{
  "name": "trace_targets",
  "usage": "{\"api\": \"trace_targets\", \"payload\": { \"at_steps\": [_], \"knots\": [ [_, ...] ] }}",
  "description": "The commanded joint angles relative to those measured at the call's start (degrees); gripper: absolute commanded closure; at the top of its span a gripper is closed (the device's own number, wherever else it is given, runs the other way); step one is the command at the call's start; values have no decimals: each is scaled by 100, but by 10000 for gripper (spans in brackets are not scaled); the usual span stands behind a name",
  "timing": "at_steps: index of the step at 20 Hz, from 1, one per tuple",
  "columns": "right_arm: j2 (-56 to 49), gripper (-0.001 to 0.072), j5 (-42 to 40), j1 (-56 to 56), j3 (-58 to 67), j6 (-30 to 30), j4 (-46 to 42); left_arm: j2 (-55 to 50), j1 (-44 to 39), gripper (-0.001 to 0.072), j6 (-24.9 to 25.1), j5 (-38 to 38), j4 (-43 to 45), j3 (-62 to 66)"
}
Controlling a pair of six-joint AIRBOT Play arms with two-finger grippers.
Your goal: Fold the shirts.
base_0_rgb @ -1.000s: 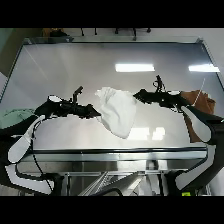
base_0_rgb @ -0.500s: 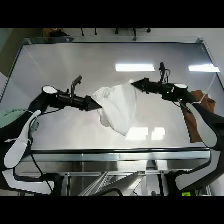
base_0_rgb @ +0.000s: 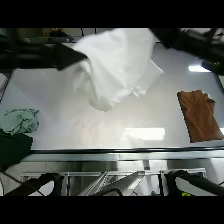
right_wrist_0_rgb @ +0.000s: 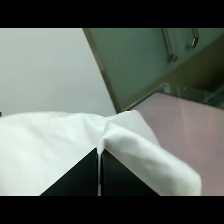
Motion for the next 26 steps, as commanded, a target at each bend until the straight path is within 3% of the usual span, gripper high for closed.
{"api": "trace_targets", "payload": {
  "at_steps": [1,3,8,14,15,16,17,18,20,21,26],
  "knots": [
    [883,692,-212,2,417,584,-1467,846,195,692,-114,136,999,929],
    [951,692,63,11,409,852,-1751,1202,188,692,-131,131,1445,658],
    [289,691,857,15,-92,1283,-1725,1506,177,692,-79,240,1530,-1626],
    [-1224,677,557,103,-1886,1274,-1729,321,177,691,686,1285,1526,-4542],
    [-1558,562,323,173,-2144,1141,-1727,-26,179,689,835,1596,1526,-4850],
    [-1937,517,79,236,-2310,1010,-1725,-380,225,531,929,1884,1528,-5025],
    [-2291,517,-55,289,-2332,992,-1725,-708,295,169,927,2041,1513,-5042],
    [-2594,515,-140,302,-2317,990,-1648,-1027,398,1,920,2083,1488,-4927],
    [-2863,354,-184,254,-2245,761,-1432,-1565,752,2,920,1753,1488,-4387],
    [-2841,312,-157,188,-2190,713,-1425,-1749,942,2,914,1445,1488,-4063],
    [-2017,319,592,-570,-2079,927,-1906,-1906,1884,2,396,-531,1552,-3239]
  ]
}}
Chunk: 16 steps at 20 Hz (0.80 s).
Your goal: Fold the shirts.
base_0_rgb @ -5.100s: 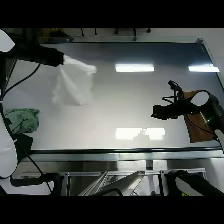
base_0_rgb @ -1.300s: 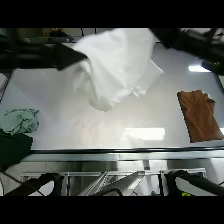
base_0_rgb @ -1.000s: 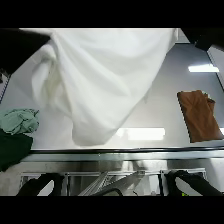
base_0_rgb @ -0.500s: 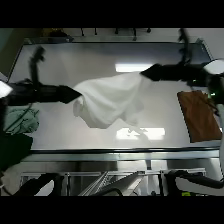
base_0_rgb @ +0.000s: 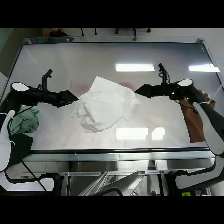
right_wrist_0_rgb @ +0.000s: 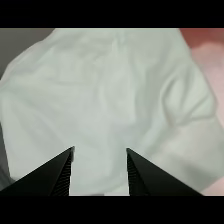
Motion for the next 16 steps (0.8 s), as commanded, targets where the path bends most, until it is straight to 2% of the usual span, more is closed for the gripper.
{"api": "trace_targets", "payload": {
  "at_steps": [1,3,4,7,10,13,16],
  "knots": [
    [468,320,527,-444,-15,358,-774,0,542,2,-223,-1172,61,66],
    [717,322,623,-426,-297,763,-1513,367,577,2,-219,-999,162,-726],
    [800,326,625,-389,-529,826,-1611,584,522,2,-216,-774,234,-1231],
    [820,328,396,-210,-1298,831,-1578,1091,192,2,-214,-92,245,-2588],
    [632,327,-146,83,-1746,820,-1543,1316,-551,2,-216,855,13,-3501],
    [319,327,-540,332,-1768,809,-1484,1176,-1384,2,-219,1759,-323,-3810],
    [96,327,-708,452,-1768,800,-1176,796,-1912,2,-219,2135,-310,-3453]
  ]
}}
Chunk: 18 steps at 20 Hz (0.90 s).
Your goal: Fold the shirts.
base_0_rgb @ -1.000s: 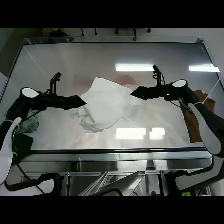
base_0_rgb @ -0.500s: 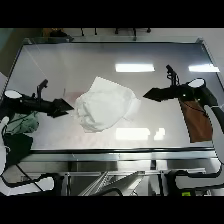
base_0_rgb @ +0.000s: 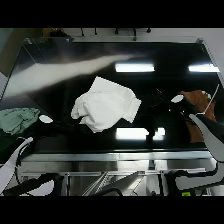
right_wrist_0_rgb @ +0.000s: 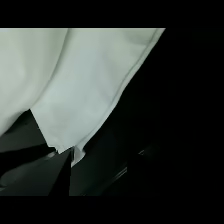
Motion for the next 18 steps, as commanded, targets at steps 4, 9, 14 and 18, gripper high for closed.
{"api": "trace_targets", "payload": {
  "at_steps": [4,9,14,18],
  "knots": [
    [-267,327,-581,269,-59,-199,439,-726,-654,263,7,553,-50,896],
    [-299,559,-1029,380,-59,-763,1174,-1016,-654,693,15,109,-48,1626],
    [-245,691,-1040,365,35,-763,1263,-522,-627,693,13,46,-44,2098],
    [352,692,-911,186,476,-758,1261,249,-332,694,-133,-234,-50,2658]
  ]
}}
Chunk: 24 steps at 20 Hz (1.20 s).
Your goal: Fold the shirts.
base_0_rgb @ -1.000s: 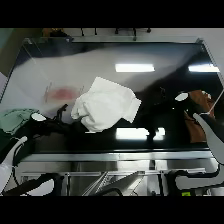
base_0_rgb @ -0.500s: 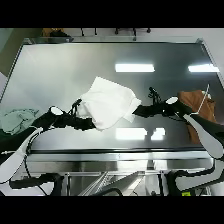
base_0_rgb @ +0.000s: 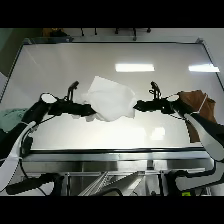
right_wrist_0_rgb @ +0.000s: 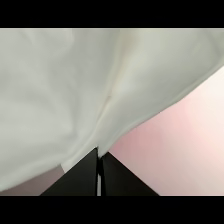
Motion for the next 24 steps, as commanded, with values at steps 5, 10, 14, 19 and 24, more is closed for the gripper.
{"api": "trace_targets", "payload": {
  "at_steps": [5,10,14,19,24],
  "knots": [
    [1567,692,507,-546,1362,0,72,1587,804,694,-341,-417,-17,1287],
    [2699,692,507,-811,3193,-179,55,2610,1325,694,-452,-457,-17,2835],
    [3158,693,507,-809,4520,-496,-24,3198,1735,695,-448,-450,15,4271],
    [3316,692,492,-809,4819,-238,-1104,3338,2723,694,-761,-778,1102,4951],
    [2063,692,1038,-809,3934,715,-2039,2371,2907,694,-658,-1464,1182,3171]
  ]
}}
